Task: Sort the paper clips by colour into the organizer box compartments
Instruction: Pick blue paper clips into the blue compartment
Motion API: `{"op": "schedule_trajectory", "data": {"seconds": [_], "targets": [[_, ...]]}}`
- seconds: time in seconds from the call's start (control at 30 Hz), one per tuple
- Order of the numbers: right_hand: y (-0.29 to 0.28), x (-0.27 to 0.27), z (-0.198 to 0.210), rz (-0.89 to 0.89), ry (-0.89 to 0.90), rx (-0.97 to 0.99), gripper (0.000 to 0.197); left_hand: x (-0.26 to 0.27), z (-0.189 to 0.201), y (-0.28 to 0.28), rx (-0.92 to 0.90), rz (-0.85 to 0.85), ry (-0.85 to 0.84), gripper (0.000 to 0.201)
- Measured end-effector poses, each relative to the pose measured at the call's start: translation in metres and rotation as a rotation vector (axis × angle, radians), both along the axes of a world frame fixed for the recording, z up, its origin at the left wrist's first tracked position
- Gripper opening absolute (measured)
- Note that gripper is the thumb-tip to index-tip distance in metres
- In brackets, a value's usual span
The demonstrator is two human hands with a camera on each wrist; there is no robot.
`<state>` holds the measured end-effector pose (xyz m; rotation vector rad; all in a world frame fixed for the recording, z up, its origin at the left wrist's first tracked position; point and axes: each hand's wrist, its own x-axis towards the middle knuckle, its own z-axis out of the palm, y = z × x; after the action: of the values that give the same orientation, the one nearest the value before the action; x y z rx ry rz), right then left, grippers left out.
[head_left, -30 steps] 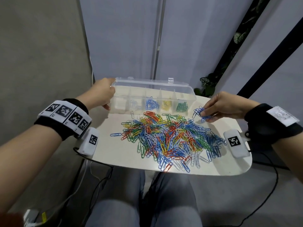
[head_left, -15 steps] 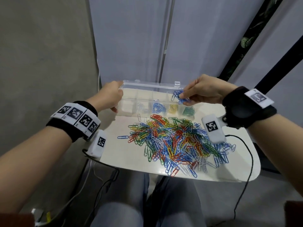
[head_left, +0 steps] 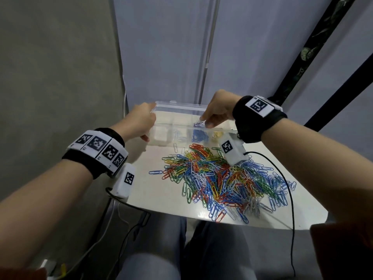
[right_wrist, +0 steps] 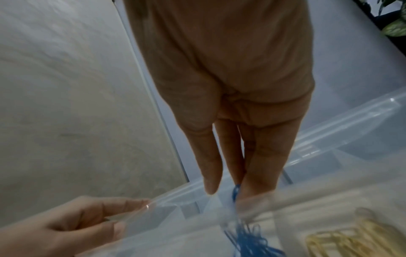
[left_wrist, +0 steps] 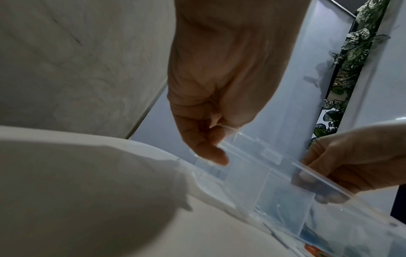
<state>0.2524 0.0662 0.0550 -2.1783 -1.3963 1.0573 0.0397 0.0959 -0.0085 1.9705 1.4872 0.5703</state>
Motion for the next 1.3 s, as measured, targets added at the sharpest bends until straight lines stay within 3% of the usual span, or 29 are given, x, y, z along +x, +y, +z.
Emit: {"op": "schedule_trajectory", "data": {"seconds": [0.1, 0.23, 0.37, 0.47, 0.6, 0.67, 0.8, 0.93, 1.1, 1.2, 1.3], "targets": [[-0.008, 0.004, 0.01, 0.017, 0.01, 0.047, 0.028, 0.001, 0.0, -0.002, 0.011, -0.001, 0.017, 0.049], [-0.031, 0.033, 0.018, 0.057, -0.031, 0.229, 0.021, -0.002, 0.001, -0.001, 0.06, -0.033, 0.08, 0.048], [-0.068, 0.083, 0.013, 0.019, -0.147, 0.337, 0.015, -0.001, 0.009, -0.002, 0.22, -0.004, 0.303, 0.022], [-0.097, 0.118, 0.0, 0.02, -0.263, 0.251, 0.016, 0.008, 0.021, -0.003, 0.393, 0.072, 0.345, 0.037], [-0.13, 0.148, -0.022, 0.067, -0.429, -0.049, 0.025, 0.046, 0.042, -0.027, 0.538, -0.106, 0.116, 0.042], [-0.144, 0.156, -0.029, 0.035, -0.429, -0.132, 0.022, 0.07, 0.044, -0.046, 0.537, -0.269, 0.07, 0.038], [-0.163, 0.159, -0.037, -0.001, -0.397, -0.239, 0.027, 0.118, 0.034, -0.072, 0.446, -0.554, 0.2, 0.033], [-0.167, 0.142, -0.043, 0.08, -0.445, -0.165, 0.031, 0.152, 0.019, -0.082, 0.333, -0.765, 0.319, 0.038], [-0.163, 0.117, -0.043, 0.199, -0.201, -0.026, 0.029, 0.173, 0.011, -0.086, 0.247, -0.84, 0.375, 0.041], [-0.164, 0.12, -0.035, 0.173, -0.047, 0.046, 0.031, 0.179, 0.008, -0.086, 0.235, -0.854, 0.415, 0.044], [-0.162, 0.142, -0.033, 0.117, -0.178, 0.123, 0.037, 0.184, 0.007, -0.086, 0.231, -0.869, 0.421, 0.049]]}}
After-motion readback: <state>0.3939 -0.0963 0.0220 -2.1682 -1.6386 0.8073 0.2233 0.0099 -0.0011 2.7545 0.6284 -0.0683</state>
